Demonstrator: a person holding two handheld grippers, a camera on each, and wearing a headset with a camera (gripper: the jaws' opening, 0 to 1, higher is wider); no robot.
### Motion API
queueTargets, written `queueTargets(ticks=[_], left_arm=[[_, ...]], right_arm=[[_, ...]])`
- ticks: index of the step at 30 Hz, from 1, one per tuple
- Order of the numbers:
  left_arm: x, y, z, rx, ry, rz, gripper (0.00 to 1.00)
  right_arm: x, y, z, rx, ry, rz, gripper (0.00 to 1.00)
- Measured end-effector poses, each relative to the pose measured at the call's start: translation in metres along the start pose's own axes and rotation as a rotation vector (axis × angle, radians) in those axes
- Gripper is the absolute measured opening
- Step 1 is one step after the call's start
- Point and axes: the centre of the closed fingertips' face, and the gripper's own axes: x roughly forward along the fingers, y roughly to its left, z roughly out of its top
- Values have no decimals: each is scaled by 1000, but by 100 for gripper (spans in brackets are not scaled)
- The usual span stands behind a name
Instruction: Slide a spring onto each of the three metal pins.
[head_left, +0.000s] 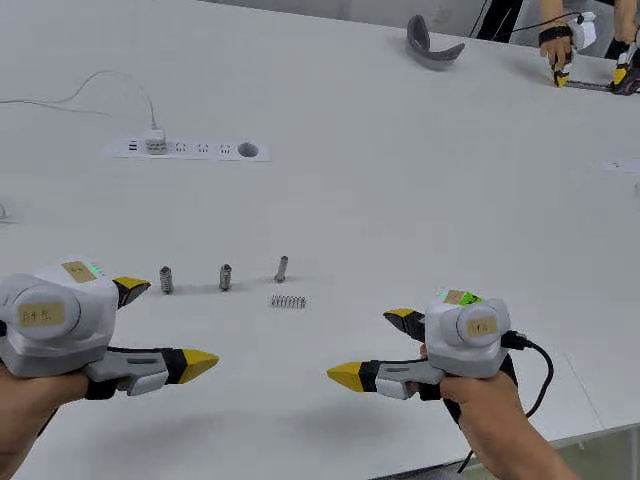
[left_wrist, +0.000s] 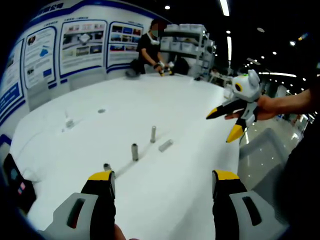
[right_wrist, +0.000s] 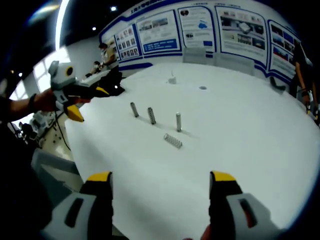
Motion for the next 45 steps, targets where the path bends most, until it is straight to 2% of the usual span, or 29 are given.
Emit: queueTargets(ticks=[12,17,30,36,45], left_arm=[[18,-30,4,52,21,-69,81],[27,-37,7,78,31,-95,81],[48,-51,17,136,44,-144,79],[58,-58,17,151,56,-168,79],[76,-59,20,160,72,-174,75]], right_arm=[[2,4,0,13,-12,12,81],[-1,4,-3,18,-13,9,81],[-14,-1,-5,28,-19,-5,82],[-22,-6,-3,35,-33,-19,82],[-32,-5,-9,52,-38,-26,82]])
